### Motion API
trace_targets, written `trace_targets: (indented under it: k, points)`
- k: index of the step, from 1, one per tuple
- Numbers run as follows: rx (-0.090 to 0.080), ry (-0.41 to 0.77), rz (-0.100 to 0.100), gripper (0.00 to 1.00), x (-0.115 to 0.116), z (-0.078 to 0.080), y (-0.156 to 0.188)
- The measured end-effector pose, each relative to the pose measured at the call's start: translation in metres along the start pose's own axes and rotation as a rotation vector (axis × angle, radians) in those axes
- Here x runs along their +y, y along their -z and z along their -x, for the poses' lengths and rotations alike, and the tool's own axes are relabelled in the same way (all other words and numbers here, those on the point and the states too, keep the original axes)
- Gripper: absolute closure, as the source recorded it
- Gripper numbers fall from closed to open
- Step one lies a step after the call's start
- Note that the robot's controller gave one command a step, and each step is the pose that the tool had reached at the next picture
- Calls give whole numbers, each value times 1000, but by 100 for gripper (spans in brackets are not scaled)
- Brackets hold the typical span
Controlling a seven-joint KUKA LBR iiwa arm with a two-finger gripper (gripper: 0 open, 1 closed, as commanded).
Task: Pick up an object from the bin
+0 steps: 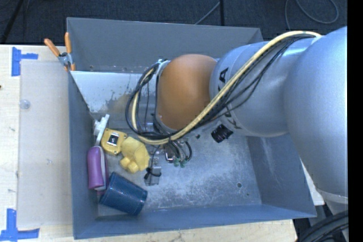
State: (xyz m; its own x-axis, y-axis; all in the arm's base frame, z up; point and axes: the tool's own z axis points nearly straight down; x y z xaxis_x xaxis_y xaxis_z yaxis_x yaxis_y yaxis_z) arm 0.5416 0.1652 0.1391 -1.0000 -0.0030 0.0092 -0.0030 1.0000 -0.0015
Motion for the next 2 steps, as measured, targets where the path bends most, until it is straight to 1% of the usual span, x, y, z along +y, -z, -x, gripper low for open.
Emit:
trace_targets:
  k: [1,2]
  points:
    - [-7,-4,1,0,-1,2,5]
    - [-10,-65,3,0,11,20,-36]
